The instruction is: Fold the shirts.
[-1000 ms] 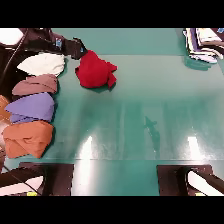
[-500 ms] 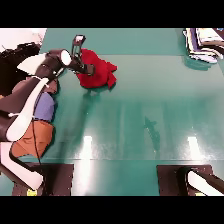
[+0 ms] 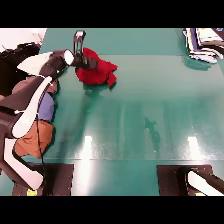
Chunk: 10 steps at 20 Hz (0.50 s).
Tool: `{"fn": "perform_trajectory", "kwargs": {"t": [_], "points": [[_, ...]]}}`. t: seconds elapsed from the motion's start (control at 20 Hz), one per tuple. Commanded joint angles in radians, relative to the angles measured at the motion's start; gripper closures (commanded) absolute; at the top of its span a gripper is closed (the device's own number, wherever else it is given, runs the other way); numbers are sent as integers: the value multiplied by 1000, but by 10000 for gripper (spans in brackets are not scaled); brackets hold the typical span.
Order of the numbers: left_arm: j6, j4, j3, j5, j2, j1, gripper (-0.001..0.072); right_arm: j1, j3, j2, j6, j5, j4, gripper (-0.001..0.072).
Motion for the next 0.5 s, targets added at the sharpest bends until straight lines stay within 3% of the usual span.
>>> {"fn": "perform_trajectory", "kwargs": {"t": [0.0,0.25,0.45], "points": [[26,56,114,-26,121,1,683,1,1,26,0,-27,1,695],[52,76,246,-55,439,-2,684,1,1,118,0,-116,-2,696],[51,110,246,-213,597,-53,685,1,1,159,0,-137,-2,696]]}}
